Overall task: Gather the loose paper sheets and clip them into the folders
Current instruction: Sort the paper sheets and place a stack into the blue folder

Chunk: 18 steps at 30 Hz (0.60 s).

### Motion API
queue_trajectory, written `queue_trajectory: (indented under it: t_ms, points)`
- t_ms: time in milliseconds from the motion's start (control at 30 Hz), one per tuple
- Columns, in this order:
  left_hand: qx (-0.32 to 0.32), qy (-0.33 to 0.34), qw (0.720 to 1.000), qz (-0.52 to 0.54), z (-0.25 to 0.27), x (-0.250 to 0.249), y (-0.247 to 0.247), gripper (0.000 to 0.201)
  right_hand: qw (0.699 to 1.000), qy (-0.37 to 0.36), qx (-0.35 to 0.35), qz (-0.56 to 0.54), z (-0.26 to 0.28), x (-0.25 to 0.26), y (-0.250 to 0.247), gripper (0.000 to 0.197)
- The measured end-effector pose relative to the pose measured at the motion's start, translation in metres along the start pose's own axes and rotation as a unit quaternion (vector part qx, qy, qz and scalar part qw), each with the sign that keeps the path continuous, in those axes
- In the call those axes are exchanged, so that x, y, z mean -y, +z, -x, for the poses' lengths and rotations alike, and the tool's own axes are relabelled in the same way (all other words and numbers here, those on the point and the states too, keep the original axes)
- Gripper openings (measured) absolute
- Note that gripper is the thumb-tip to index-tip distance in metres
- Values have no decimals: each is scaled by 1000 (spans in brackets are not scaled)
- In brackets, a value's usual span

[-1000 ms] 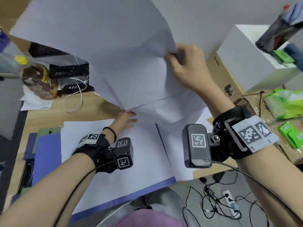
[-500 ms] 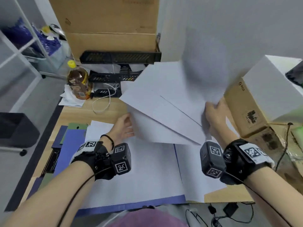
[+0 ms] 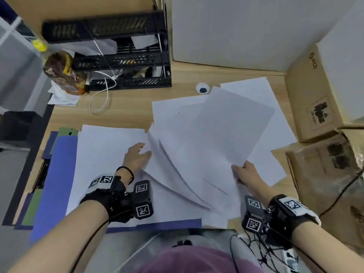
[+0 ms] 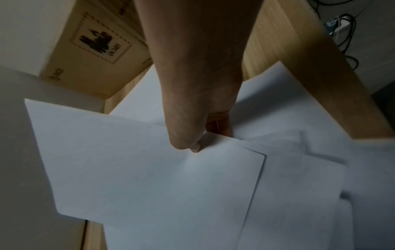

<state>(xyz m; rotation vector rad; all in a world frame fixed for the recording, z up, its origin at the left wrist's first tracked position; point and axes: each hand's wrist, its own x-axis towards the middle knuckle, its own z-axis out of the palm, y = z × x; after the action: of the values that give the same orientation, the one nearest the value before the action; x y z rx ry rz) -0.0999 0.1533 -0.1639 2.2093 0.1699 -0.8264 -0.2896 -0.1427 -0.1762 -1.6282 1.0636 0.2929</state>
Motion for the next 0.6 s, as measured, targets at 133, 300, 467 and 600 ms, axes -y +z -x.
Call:
queue_trajectory:
  t_ms: [133, 300, 467, 600]
  points:
    - [-55, -19, 994, -95, 6, 17, -1, 36, 998, -21, -15, 53, -19, -10, -26, 34]
    - [-95, -40, 987, -125, 13, 22, -7, 41, 995, -30, 91, 23, -42, -7, -48, 18]
    - [-62, -17, 992, -112, 5, 9, -7, 43, 964, -50, 226, 128, -55, 11, -67, 19]
    - [-9, 28, 994, -106, -4, -7, 14, 35, 943, -59, 269, 187, -56, 35, -55, 25]
